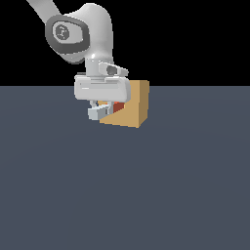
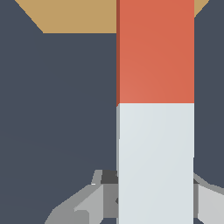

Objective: Insert the peg into the horizontal hole in a box.

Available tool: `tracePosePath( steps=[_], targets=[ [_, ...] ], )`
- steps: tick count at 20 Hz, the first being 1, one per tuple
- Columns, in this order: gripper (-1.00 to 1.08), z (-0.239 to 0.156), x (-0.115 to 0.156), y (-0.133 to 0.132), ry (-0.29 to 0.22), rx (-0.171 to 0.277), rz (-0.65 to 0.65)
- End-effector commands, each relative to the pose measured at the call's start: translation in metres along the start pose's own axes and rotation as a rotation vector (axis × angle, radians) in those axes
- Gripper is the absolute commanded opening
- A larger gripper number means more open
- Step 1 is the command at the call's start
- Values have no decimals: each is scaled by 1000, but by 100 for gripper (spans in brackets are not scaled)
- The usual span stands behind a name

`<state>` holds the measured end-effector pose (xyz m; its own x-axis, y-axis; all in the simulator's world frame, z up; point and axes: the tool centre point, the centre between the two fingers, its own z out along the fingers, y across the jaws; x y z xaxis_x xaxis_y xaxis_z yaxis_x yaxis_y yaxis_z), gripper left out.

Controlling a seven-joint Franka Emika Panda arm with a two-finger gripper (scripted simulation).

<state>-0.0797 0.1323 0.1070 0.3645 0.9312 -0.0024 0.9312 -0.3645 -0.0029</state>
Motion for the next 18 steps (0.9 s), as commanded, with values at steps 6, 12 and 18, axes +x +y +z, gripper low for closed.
tracePosePath(
  steps=[6, 12, 18],
  targets=[
    [-100, -2, 5, 0, 3, -2, -2],
    [-100, -2, 17, 0, 3, -2, -2],
    [-100, -3, 49, -1, 3, -2, -2]
  ],
)
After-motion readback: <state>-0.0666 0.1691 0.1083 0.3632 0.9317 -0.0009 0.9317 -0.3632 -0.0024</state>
